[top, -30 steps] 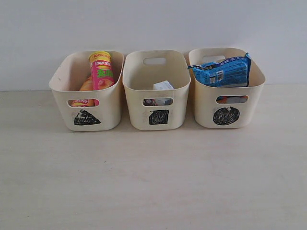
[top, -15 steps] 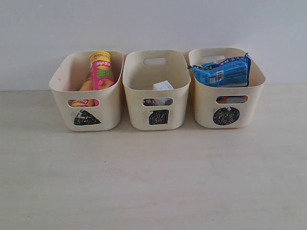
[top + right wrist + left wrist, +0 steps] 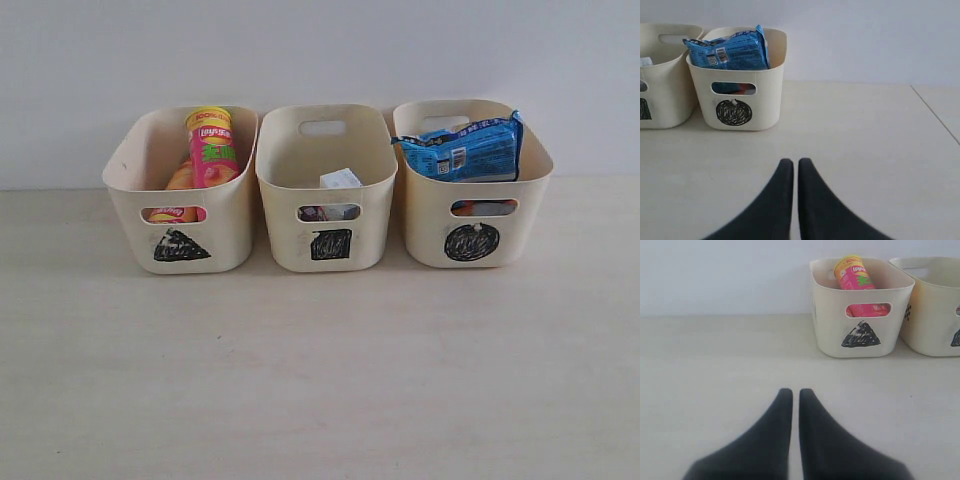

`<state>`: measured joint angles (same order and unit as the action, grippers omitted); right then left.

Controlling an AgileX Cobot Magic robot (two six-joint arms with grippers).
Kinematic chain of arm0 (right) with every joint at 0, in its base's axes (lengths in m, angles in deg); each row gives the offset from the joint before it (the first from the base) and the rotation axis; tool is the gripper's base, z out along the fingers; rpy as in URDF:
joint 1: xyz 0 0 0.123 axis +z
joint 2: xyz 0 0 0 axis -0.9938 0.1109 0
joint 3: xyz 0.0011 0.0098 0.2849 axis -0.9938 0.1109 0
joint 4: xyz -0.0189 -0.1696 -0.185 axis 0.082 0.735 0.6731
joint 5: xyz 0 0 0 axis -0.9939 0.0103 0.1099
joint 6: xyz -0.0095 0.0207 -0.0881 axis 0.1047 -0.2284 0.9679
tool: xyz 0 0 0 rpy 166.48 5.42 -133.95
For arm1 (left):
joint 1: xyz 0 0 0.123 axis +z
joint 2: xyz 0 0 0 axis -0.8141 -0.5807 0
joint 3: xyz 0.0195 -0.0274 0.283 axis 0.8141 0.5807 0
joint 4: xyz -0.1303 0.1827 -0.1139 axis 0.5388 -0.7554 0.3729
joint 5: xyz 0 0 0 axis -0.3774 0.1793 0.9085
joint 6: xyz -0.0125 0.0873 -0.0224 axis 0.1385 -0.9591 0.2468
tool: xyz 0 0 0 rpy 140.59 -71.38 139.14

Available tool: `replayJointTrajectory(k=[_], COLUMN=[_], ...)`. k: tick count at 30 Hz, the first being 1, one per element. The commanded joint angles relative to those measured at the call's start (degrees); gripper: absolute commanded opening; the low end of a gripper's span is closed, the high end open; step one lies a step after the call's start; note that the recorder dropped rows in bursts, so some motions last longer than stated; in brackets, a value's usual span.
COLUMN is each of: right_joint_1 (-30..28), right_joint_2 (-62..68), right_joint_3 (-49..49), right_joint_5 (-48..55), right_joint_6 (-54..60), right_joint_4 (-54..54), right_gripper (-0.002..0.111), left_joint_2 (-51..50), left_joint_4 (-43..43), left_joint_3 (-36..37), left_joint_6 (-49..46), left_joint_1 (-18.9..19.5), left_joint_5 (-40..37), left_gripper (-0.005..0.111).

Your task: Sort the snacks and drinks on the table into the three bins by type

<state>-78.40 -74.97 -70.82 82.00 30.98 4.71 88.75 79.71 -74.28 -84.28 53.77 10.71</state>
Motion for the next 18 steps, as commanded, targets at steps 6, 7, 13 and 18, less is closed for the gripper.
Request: replayJointTrajectory(k=[6, 7, 13, 18], right_joint_1=[-0.1, -0.1, -0.1, -0.1], right_joint_2=[-0.5, -0.5, -1.3, -5.3], right_joint_3=[0.3, 0.3, 0.3, 1.5], right_joint_5=[-0.7, -0.7, -0.1, -0.1], right_joint_6=[0.1, 0.1, 6.7, 10.5], right_joint_4=[0.0, 0.0, -5.1, -9.0], right_gripper=[0.001, 0.001, 0.001, 0.001], left_joint_2=[0.2, 0.2, 0.2, 0.2], left_joint_4=[0.1, 0.1, 0.1, 0.1], left_joint_3=[0.2, 0.2, 0.2, 0.2], left_joint_6=[0.3, 0.3, 0.3, 0.3], left_joint_1=[0.1, 0.1, 0.1, 0.1], left_joint_5=[0.2, 0.2, 0.2, 0.2], left_gripper=[0.004, 0.004, 0.004, 0.004])
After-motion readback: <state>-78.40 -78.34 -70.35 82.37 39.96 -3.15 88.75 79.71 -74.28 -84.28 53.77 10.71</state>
